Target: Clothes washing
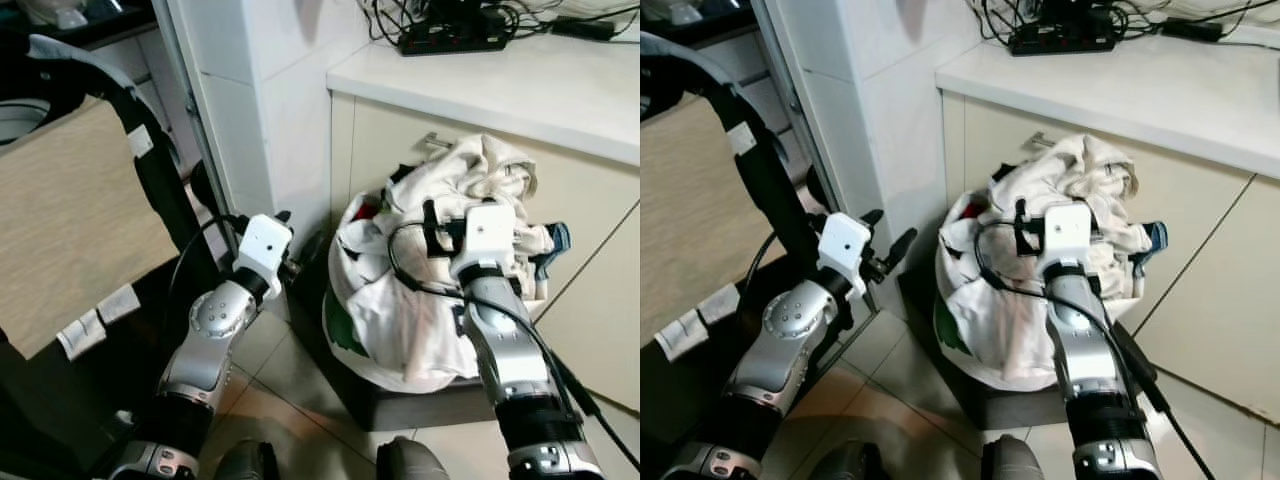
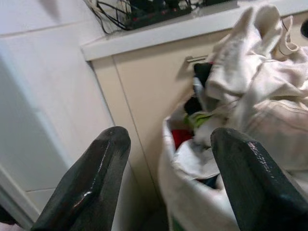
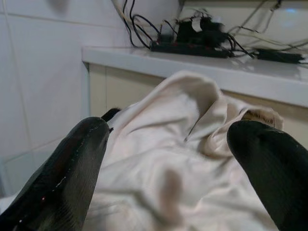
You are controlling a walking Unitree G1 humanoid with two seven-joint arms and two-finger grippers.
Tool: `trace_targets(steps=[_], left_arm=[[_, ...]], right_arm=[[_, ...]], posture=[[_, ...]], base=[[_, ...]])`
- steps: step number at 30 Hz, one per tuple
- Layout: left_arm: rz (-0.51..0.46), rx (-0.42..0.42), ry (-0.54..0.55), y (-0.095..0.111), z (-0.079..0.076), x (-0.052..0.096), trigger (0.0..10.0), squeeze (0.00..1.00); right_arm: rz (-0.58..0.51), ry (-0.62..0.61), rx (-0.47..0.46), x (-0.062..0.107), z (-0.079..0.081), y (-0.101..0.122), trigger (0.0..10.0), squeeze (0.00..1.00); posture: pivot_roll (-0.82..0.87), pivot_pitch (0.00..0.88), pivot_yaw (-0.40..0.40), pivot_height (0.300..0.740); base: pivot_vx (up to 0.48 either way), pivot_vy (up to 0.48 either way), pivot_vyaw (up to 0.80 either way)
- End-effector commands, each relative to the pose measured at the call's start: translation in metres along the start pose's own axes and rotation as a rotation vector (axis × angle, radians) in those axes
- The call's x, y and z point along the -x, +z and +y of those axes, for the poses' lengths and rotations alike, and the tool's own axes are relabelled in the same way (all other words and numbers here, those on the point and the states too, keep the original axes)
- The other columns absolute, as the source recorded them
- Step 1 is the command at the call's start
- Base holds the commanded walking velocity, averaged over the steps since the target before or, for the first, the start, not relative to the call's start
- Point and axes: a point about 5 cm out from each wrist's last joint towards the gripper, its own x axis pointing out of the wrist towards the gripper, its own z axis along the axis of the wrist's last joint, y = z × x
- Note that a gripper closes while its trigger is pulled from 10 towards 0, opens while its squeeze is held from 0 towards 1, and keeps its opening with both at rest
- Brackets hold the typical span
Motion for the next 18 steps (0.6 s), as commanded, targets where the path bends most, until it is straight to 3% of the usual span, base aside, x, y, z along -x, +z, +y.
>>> trace_targets(steps=[1,8,14,18], left_arm=[[-0.019,-0.01,0.002,0.008,-0.002,-0.008,10.0,0.0],[-0.019,-0.032,0.016,0.008,0.001,-0.009,10.0,0.0],[-0.031,-0.005,-0.013,0.009,-0.003,-0.01,10.0,0.0],[-0.031,0.008,-0.022,0.011,-0.004,-0.011,10.0,0.0]], right_arm=[[0.029,-0.016,0.018,0.0,-0.004,-0.004,10.0,0.0],[0.069,-0.054,-0.014,-0.006,-0.012,-0.009,10.0,0.0],[0.082,-0.083,-0.019,-0.013,-0.017,-0.011,10.0,0.0],[0.078,-0.096,-0.017,-0.017,-0.02,-0.01,10.0,0.0]], posture=[[-0.18,0.0,0.058,0.691],[-0.18,0.0,0.055,0.691],[-0.18,0.0,0.062,0.691],[-0.17,0.0,0.066,0.691]], base=[[0.0,0.0,0.0],[0.0,0.0,0.0],[0.0,0.0,0.0],[0.437,0.0,0.0]])
